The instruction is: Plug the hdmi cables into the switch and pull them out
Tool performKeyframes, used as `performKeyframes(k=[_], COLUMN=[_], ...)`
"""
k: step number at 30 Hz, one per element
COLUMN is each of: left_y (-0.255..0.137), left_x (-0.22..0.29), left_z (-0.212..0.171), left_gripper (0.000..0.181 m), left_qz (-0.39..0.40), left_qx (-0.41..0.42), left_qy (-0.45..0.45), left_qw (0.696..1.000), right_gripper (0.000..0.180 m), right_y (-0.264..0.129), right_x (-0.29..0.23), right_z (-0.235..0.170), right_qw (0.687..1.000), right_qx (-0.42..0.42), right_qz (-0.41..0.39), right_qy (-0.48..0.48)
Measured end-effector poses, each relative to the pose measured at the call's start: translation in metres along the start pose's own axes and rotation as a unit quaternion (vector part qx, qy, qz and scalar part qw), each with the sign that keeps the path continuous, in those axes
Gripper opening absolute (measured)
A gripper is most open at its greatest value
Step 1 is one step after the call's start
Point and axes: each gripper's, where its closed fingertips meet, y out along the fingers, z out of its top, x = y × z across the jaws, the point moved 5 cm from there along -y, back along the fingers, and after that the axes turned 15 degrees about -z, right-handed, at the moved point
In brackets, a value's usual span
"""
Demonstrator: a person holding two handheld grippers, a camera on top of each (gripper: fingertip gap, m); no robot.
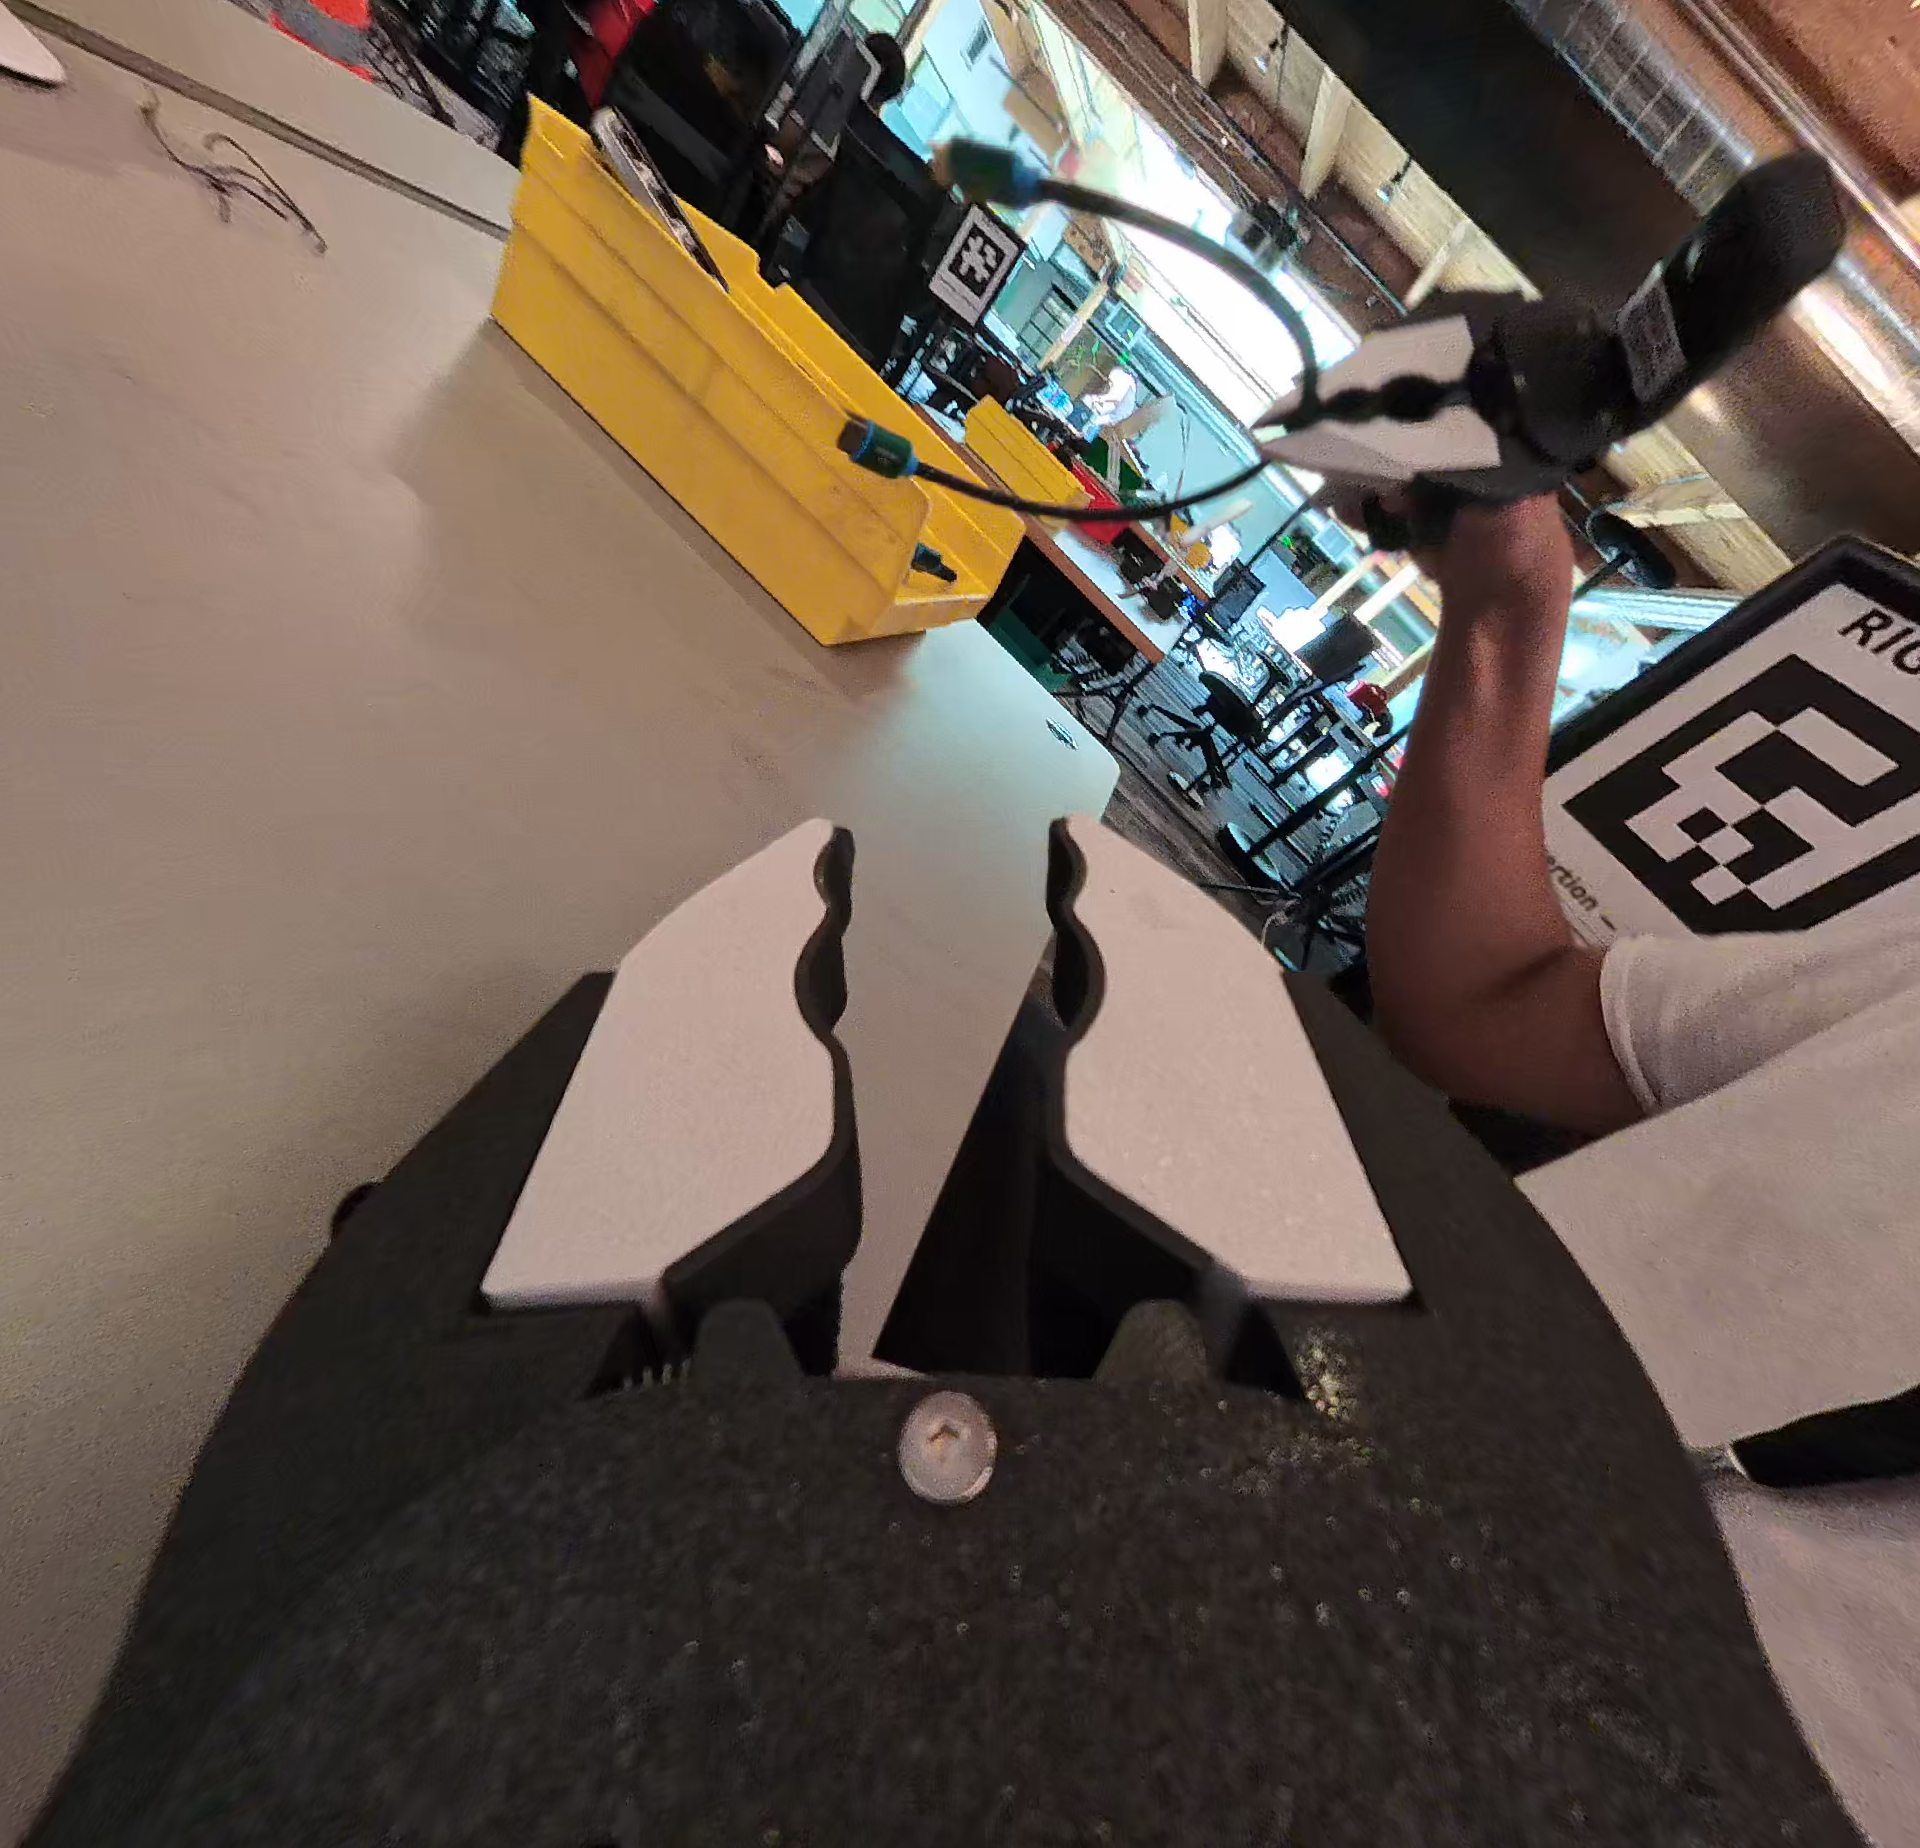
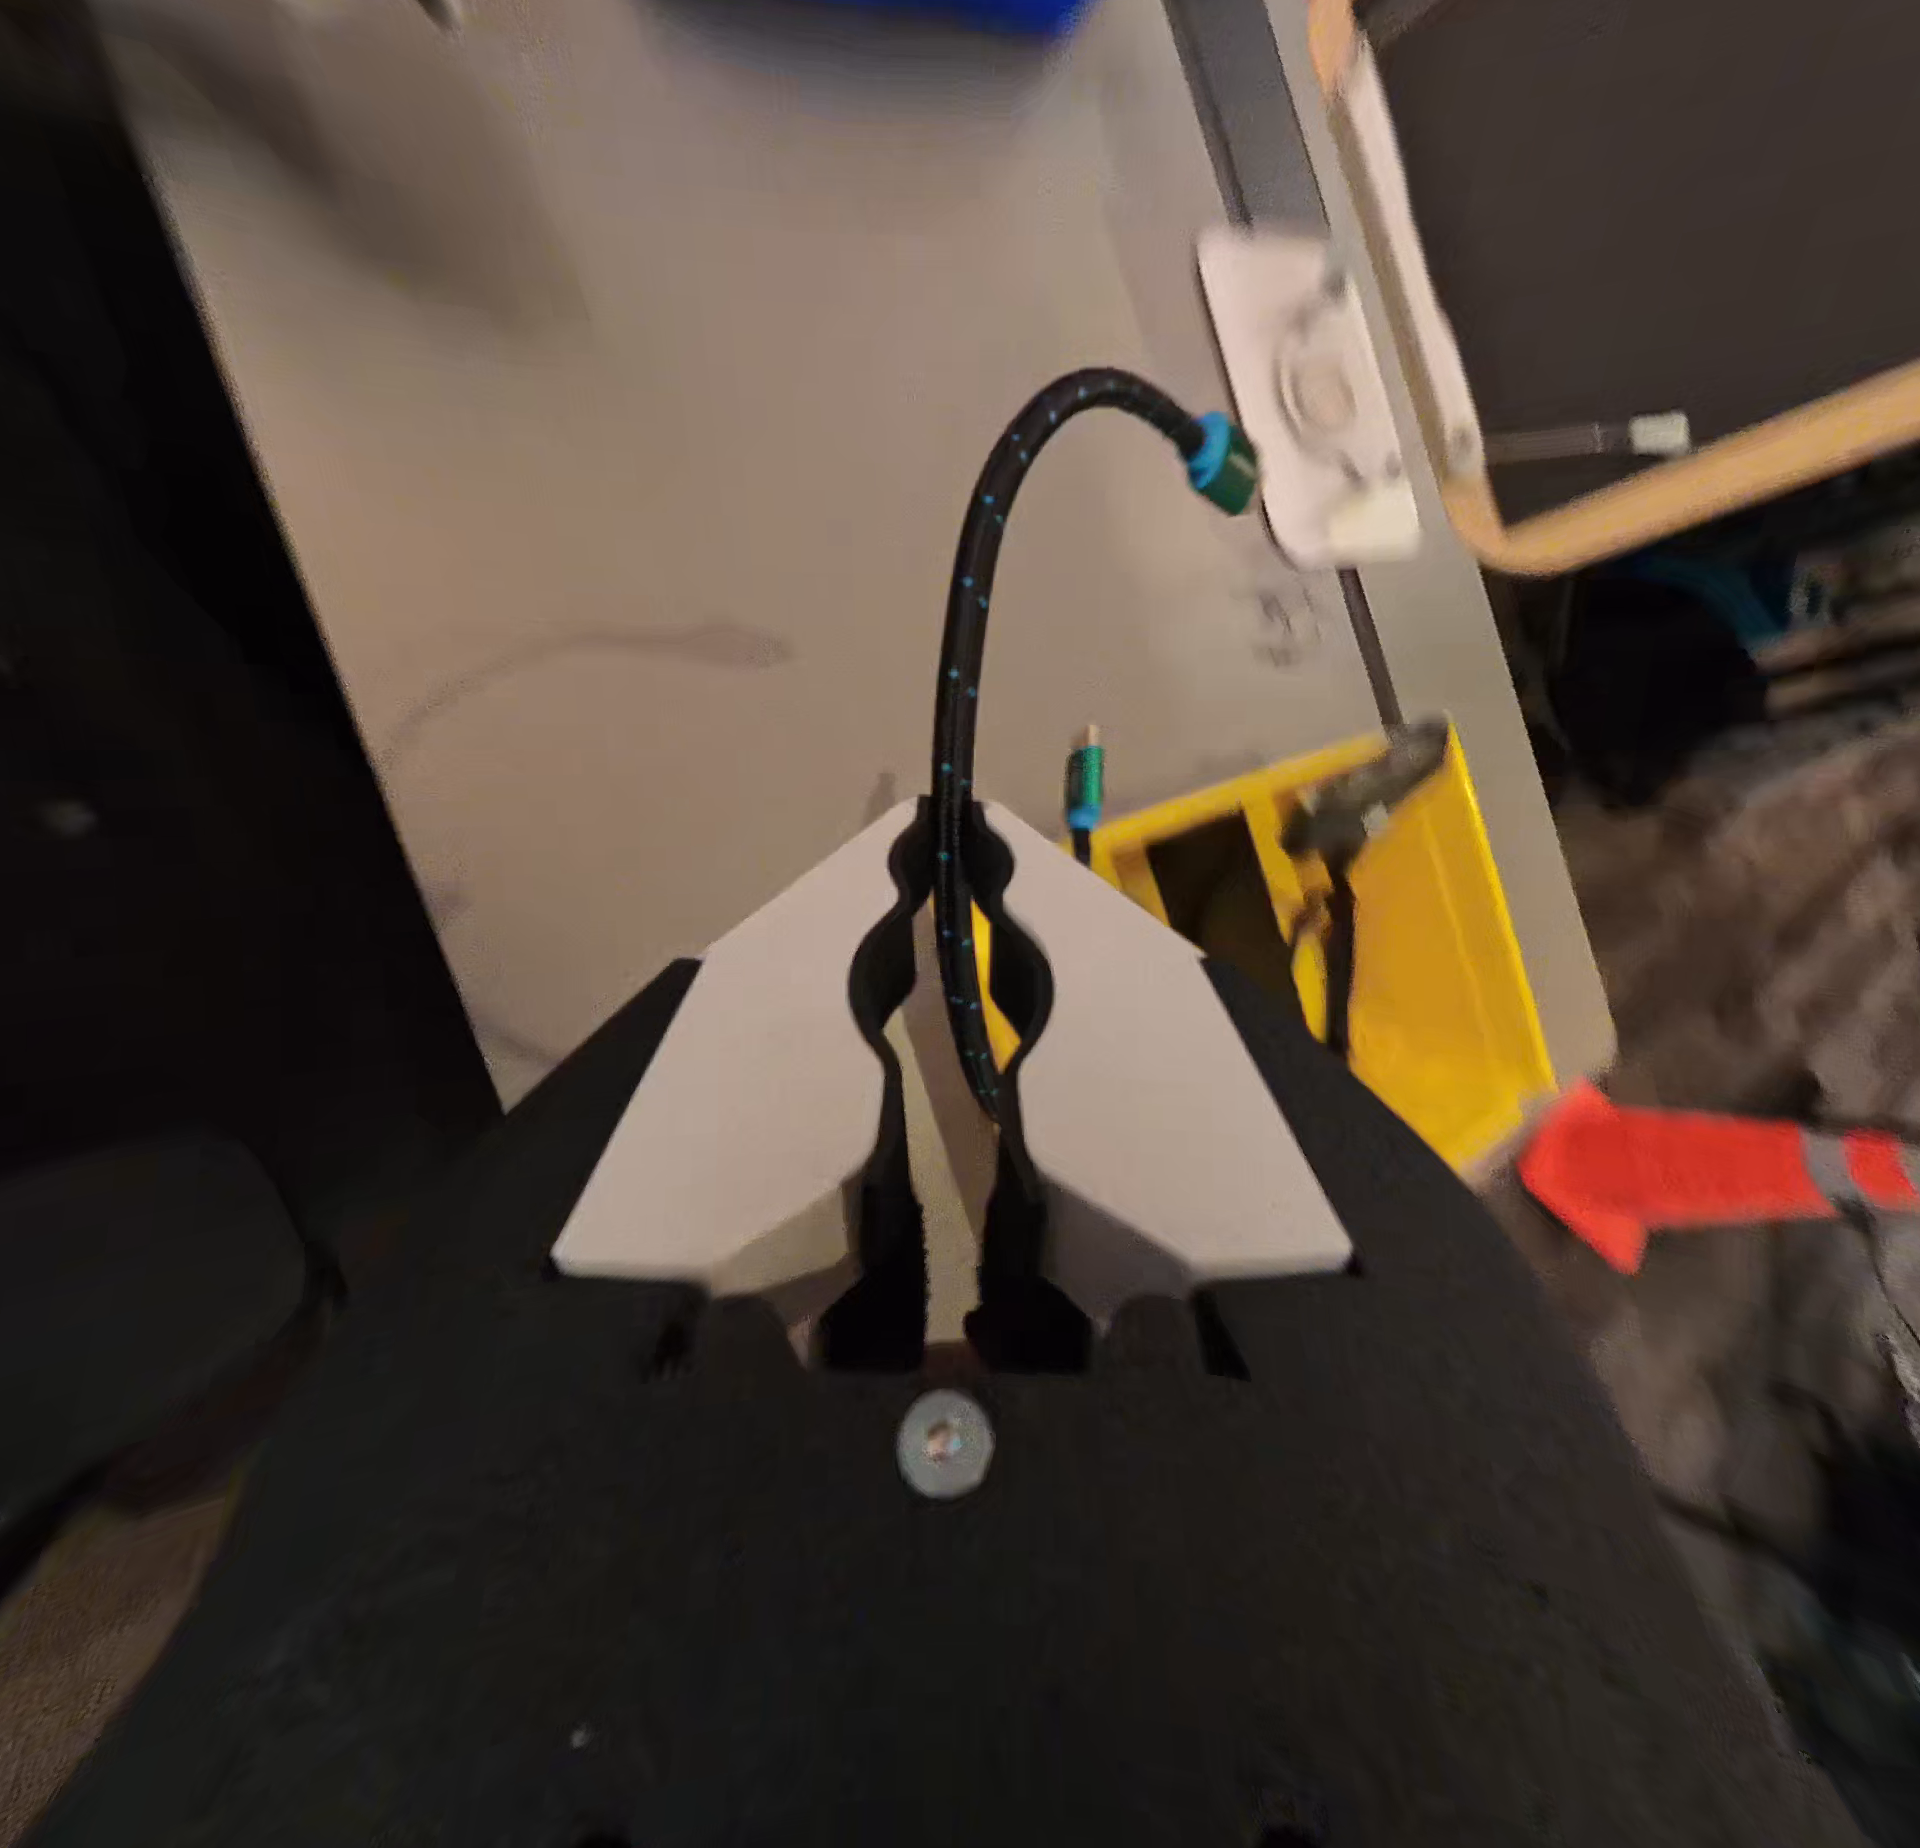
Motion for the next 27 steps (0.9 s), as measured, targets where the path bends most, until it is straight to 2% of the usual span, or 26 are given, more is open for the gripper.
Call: performKeyframes(k=[3,7,10,13,17,21,25,27], left_y=[0.004,0.005,0.003,0.002,0.001,0.002,0.004,0.004], left_x=[0.002,0.002,0.002,-0.001,0.000,0.001,0.000,0.000], left_z=[-0.002,-0.004,-0.001,-0.002,0.000,-0.001,-0.003,-0.004], left_gripper=[0.035,0.035,0.034,0.033,0.033,0.033,0.033,0.033], left_qz=[0.004,0.015,0.015,0.017,0.006,0.003,0.009,0.009], left_qx=[-0.015,-0.032,-0.023,-0.020,-0.006,-0.008,-0.019,-0.022], left_qy=[0.016,0.031,0.029,0.023,0.010,0.007,0.012,0.013], left_qw=[1.000,0.999,0.999,0.999,1.000,1.000,1.000,1.000], right_gripper=[0.006,0.005,0.006,0.005,0.006,0.006,0.006,0.006], right_y=[0.003,0.001,-0.010,0.000,0.043,0.091,0.109,0.114], right_x=[0.038,0.063,0.083,0.086,0.069,0.027,0.016,0.011], right_z=[-0.029,-0.032,-0.028,-0.039,-0.074,-0.117,-0.134,-0.134], right_qw=[0.993,0.989,0.983,0.976,0.969,0.974,0.974,0.975], right_qx=[-0.102,-0.120,-0.114,-0.139,-0.184,-0.218,-0.226,-0.213], right_qz=[-0.038,-0.072,-0.129,-0.139,-0.102,0.001,0.017,0.050], right_qy=[-0.038,-0.056,-0.064,-0.097,-0.125,-0.056,-0.012,0.027])
